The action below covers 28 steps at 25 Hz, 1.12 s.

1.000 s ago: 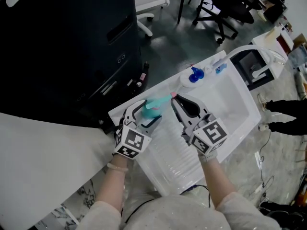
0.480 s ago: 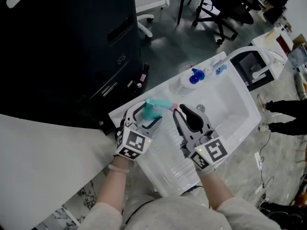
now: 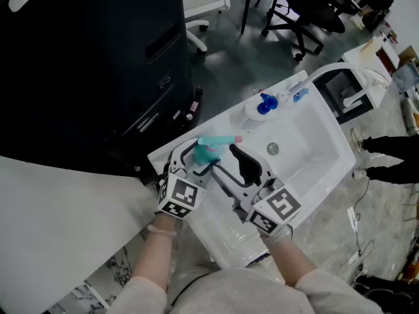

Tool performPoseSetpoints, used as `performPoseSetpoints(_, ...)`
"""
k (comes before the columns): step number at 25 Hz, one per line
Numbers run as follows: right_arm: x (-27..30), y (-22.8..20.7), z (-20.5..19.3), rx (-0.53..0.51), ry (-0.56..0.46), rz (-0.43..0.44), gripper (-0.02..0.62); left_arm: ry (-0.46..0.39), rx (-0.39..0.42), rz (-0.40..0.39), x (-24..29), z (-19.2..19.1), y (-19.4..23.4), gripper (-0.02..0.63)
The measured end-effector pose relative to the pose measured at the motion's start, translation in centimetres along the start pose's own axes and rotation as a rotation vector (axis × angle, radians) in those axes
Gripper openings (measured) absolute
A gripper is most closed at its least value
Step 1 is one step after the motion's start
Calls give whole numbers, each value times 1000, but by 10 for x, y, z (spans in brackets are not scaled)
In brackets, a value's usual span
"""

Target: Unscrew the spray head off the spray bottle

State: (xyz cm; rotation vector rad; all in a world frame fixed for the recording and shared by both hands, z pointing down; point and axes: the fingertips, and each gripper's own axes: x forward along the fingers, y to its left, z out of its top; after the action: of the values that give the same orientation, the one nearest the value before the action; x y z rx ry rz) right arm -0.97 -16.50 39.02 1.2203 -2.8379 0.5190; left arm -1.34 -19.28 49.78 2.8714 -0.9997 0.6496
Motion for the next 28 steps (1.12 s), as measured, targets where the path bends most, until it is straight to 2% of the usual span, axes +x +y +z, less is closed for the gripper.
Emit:
performPoseSetpoints(2,8,1,2,21,-2,12,289,-1,-1,1,0,0,0,321)
performPoseSetpoints(5,18,1,6,42,-3,30,310,-1,-1,1,0,0,0,321)
performPoseSetpoints(12,37,6,2,-7,40,40,305,-3,0,2,-1,1,1,321)
performPoseSetpoints(21,11,-20,-8,-92,104,-19,170,-7,-3,2,-1,0,0,321)
performPoseSetpoints(28,4,-47,-5,-84,96,-79,123,-6,-3,2,0,-1,0,321)
